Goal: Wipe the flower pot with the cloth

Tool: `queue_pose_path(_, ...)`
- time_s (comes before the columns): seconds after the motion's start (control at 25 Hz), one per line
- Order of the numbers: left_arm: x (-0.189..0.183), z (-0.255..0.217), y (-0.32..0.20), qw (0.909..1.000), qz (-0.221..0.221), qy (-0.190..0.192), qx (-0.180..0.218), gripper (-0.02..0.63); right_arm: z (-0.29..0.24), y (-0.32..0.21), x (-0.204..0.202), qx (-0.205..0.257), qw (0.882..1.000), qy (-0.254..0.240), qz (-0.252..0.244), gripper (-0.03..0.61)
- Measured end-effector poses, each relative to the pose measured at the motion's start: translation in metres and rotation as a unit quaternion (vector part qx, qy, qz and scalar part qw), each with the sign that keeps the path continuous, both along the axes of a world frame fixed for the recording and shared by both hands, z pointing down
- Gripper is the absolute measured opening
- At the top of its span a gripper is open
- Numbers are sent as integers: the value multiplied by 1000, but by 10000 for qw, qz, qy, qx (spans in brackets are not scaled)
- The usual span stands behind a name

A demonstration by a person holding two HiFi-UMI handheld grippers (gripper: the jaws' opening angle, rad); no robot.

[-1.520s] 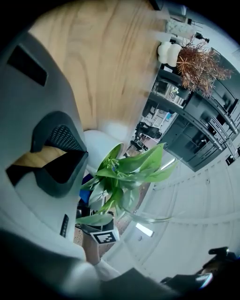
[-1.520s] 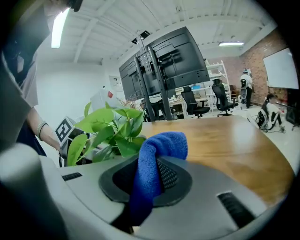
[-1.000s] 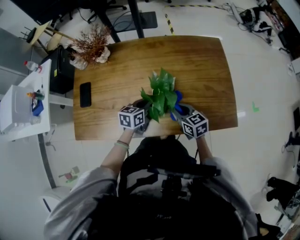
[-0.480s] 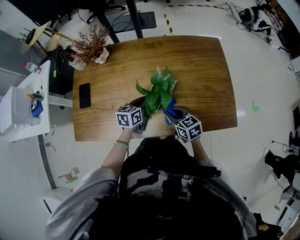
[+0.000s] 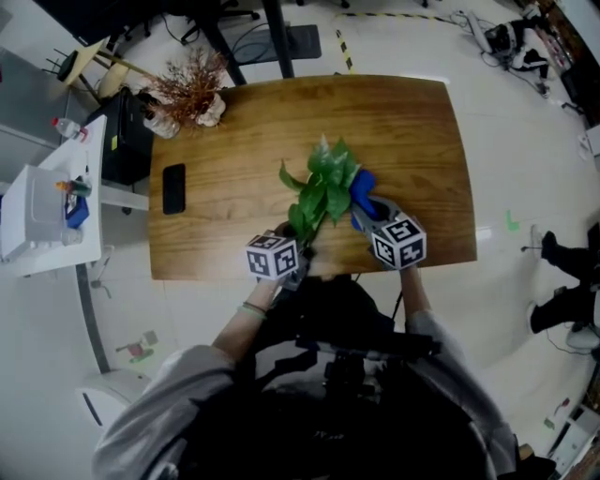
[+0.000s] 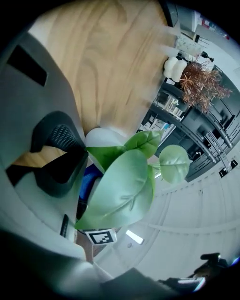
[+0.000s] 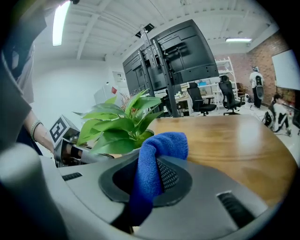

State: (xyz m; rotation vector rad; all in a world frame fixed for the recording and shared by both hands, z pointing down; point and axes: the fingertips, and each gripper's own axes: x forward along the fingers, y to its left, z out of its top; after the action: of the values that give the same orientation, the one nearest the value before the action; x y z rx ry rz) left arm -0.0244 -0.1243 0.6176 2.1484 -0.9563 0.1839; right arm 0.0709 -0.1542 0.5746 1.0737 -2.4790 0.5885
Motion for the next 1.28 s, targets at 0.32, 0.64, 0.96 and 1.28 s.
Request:
queue_pose_path(0.32, -17, -16, -34, 9994, -218, -174, 201, 6, 13, 15, -31, -176, 9990, 118, -399, 60)
queue_pose_path(0.64, -44, -17, -62, 9981, -378, -380, 314, 6, 39, 35, -74, -523, 9950, 178, -836, 60)
queue_pose_path(0.96, -48, -15, -83, 9968, -650, -367, 294, 6, 40, 42, -78, -556, 9943, 130, -896, 60)
queue_pose_path(1.28, -41, -11, -42, 9972, -739, -45, 52, 6, 15, 5, -16, -224, 9995, 153, -148, 60)
